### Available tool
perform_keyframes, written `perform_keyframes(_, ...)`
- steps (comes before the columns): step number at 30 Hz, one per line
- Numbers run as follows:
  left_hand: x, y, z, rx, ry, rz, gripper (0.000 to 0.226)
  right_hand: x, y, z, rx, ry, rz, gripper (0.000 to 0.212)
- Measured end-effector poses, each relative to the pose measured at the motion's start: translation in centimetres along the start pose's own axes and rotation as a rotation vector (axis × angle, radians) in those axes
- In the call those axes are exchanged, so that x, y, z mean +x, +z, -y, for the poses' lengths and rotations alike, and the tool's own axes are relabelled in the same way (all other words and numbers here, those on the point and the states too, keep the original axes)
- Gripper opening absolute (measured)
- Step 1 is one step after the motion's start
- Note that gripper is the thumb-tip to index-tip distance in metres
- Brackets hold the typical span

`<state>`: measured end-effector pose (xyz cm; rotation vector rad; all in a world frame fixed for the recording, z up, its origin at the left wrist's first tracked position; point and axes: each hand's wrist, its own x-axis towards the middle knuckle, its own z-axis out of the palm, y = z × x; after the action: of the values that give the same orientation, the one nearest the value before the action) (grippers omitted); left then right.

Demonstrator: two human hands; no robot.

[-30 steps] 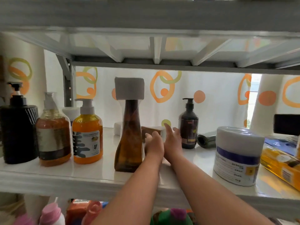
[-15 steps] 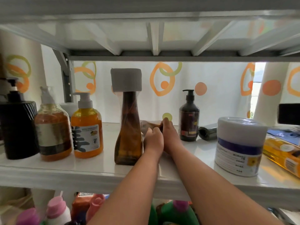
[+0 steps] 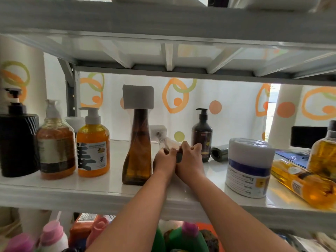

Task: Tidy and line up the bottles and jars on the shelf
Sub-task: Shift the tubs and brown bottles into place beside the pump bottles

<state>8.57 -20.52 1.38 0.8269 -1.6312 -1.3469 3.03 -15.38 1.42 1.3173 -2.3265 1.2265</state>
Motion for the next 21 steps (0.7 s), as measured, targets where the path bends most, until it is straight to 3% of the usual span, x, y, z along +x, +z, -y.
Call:
perform_keyframes(10,-2.5,-0.5,-0.5,0.120,0.101,0.062,0.041,-2.2,-1.6,-0.5,0.032,-0.041,0.037,0.050)
perform_keyframes(16,-3.8,-1.1,-0.4,0.095,0.106,0.108,0.049,-3.5,-2.7,-0.9,0.092,-0.061,0.012,0.048)
perform_keyframes(21,-4.4,-1.5,-0.1,0.067,0.122,0.115,0.053,-4.4,-3.0,-0.8,0.135,-0.081,0.008,0.061)
